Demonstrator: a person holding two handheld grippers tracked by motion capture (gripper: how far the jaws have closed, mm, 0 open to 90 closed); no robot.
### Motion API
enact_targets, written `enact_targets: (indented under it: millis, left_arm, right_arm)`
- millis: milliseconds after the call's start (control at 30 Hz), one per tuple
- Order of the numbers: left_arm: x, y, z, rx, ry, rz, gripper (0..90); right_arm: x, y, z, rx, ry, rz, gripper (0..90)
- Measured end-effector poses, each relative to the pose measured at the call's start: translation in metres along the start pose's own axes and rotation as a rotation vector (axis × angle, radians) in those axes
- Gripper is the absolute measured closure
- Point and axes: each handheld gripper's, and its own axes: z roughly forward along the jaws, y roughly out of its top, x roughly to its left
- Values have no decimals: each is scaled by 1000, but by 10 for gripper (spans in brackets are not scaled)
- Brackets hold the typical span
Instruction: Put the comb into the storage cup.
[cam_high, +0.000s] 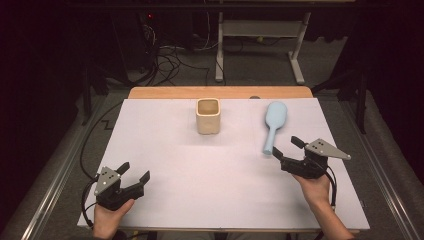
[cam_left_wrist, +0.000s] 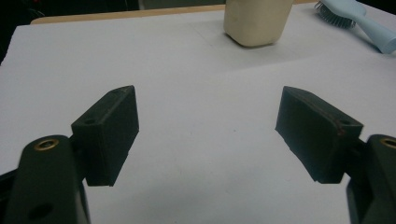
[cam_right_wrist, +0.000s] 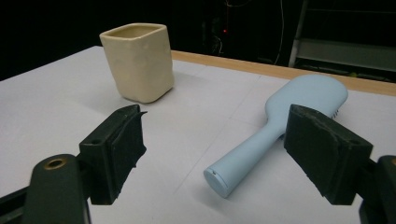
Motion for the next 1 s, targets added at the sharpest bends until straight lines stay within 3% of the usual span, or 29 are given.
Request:
enact_targets:
  millis: [733, 1000]
  left_arm:
    - [0, 0, 0, -1, -2, 1, 222]
    - [0, 0, 0, -2, -3, 1, 222]
  right_arm:
    - [-7, 11, 23, 53, -29, 4, 214]
    - [-12, 18, 30, 102, -39, 22, 214]
